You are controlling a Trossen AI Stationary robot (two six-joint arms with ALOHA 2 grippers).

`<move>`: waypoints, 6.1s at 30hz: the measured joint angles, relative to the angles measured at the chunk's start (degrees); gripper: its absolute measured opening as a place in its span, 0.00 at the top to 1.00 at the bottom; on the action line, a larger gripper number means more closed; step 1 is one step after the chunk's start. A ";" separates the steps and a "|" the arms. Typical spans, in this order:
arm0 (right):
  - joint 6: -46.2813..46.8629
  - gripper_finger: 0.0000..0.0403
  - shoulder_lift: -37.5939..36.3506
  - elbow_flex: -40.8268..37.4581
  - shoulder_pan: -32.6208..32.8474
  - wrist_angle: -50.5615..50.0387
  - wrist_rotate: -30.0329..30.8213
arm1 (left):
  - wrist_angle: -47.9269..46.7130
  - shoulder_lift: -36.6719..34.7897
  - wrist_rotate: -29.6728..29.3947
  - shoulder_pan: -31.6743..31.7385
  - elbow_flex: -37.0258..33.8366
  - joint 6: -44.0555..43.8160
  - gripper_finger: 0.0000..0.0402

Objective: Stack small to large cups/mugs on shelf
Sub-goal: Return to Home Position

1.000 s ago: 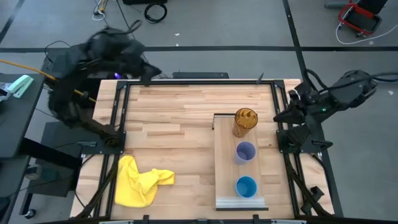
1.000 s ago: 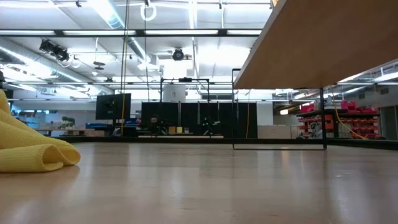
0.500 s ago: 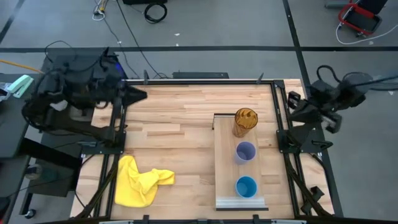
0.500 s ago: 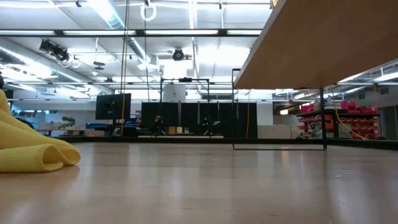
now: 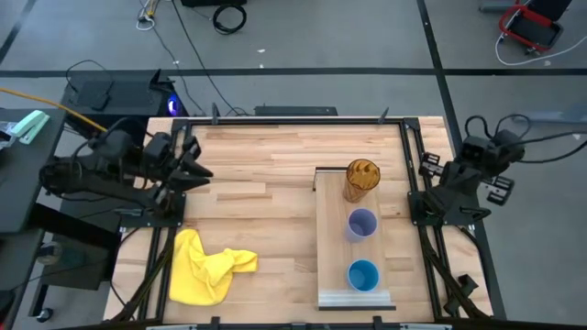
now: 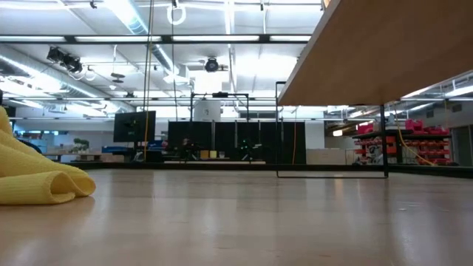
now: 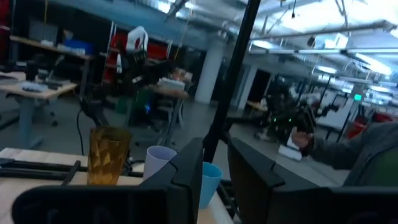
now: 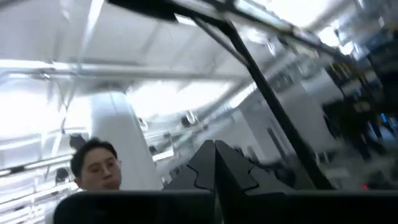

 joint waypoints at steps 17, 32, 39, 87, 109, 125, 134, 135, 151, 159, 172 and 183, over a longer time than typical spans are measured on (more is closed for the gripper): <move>-12.06 0.98 -19.11 -8.38 -0.06 4.46 2.19 | 10.22 -21.52 -0.17 3.23 -19.24 0.49 0.79; -11.52 0.98 -19.09 -14.19 -0.04 4.50 5.61 | 14.15 -36.73 -1.66 3.21 -31.00 -1.21 0.78; -8.64 0.98 -19.09 -19.25 -0.04 9.06 5.61 | 18.78 -36.70 -1.61 3.21 -36.48 -3.35 0.80; -13.86 0.97 -19.14 -38.38 -0.02 2.05 6.24 | 5.36 -36.57 -2.80 3.21 -51.89 2.16 0.78; -19.04 0.97 -18.81 -38.33 -0.02 -11.06 6.69 | -0.13 -36.20 -3.02 3.21 -51.65 12.93 0.78; -19.02 0.96 -18.79 -38.29 -0.02 -11.04 6.69 | -0.30 -36.20 -2.95 3.19 -51.72 12.91 0.78; -19.02 0.96 -18.79 -38.29 -0.02 -11.02 6.69 | -0.33 -36.20 -2.93 3.19 -51.74 12.89 0.80; -19.02 0.96 -18.79 -38.29 -0.04 -11.02 6.69 | -0.33 -36.20 -2.93 3.20 -51.74 12.89 0.80; -19.02 0.96 -18.79 -38.27 -0.03 -11.02 6.69 | -0.33 -36.20 -2.93 3.21 -51.78 12.89 0.79; -19.02 0.96 -18.79 -38.27 -0.03 -11.02 6.69 | -0.33 -36.20 -2.93 3.21 -51.78 12.89 0.79; -19.00 0.96 -18.77 -38.27 -0.02 -11.02 6.69 | -0.35 -36.20 -2.93 3.19 -51.80 12.89 0.80; -19.00 0.96 -18.77 -38.27 -0.02 -11.03 6.69 | -0.35 -36.20 -2.93 3.20 -51.80 12.89 0.78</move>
